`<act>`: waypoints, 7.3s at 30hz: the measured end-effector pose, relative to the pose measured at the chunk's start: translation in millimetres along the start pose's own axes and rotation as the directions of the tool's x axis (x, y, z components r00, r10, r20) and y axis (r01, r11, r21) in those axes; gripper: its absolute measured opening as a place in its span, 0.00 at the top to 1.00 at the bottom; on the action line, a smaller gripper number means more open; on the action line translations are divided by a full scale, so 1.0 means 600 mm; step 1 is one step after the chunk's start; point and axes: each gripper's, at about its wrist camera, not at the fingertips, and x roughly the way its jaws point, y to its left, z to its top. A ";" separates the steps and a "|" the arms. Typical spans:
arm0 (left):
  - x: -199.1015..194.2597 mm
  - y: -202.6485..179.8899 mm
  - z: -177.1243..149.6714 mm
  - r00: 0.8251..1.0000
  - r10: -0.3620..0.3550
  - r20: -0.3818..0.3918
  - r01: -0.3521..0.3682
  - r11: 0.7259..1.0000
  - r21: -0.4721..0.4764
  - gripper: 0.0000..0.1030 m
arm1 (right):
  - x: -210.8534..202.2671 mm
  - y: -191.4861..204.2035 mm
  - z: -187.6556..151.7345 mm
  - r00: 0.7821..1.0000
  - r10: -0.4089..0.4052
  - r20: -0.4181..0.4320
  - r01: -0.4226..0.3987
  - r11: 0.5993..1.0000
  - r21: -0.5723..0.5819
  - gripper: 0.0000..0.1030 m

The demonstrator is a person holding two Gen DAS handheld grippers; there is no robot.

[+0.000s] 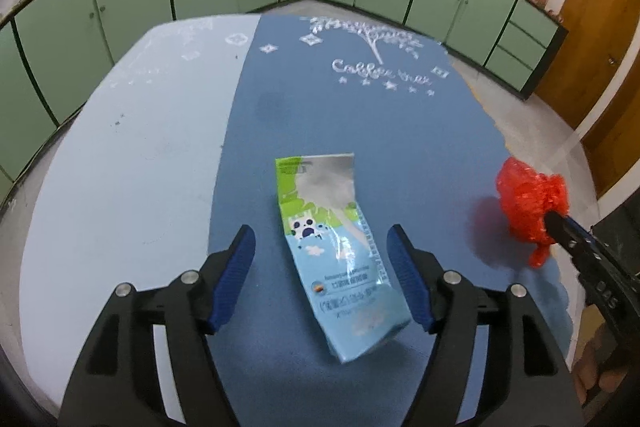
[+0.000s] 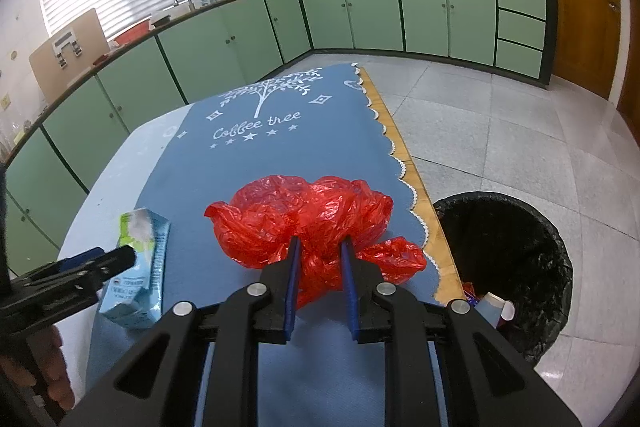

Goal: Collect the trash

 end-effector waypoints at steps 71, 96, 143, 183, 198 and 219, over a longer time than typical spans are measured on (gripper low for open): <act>0.059 -0.529 0.006 0.892 -0.452 0.005 0.396 0.788 0.472 0.61 | -0.102 -0.347 -0.018 0.934 -0.355 0.037 0.329 0.896 0.298 0.77; -0.054 -0.409 0.026 0.894 -0.424 0.146 0.338 0.851 0.401 0.33 | -0.175 -0.269 0.011 0.917 -0.383 0.110 0.343 0.899 0.274 0.36; -0.306 -0.187 -0.070 0.876 -0.287 0.388 0.178 0.939 0.293 0.08 | -0.367 -0.048 -0.008 0.937 -0.230 0.262 0.207 0.972 0.114 0.06; -0.310 -0.176 -0.065 0.876 -0.271 0.399 0.161 0.944 0.289 0.08 | -0.368 -0.045 -0.012 0.932 -0.245 0.268 0.226 0.969 0.098 0.06; -0.307 -0.173 -0.063 0.878 -0.267 0.397 0.158 0.945 0.287 0.08 | -0.366 -0.044 -0.010 0.932 -0.245 0.266 0.227 0.969 0.096 0.06; -0.301 -0.173 -0.065 0.883 -0.264 0.387 0.159 0.946 0.283 0.08 | -0.355 -0.046 -0.012 0.935 -0.242 0.259 0.226 0.970 0.092 0.06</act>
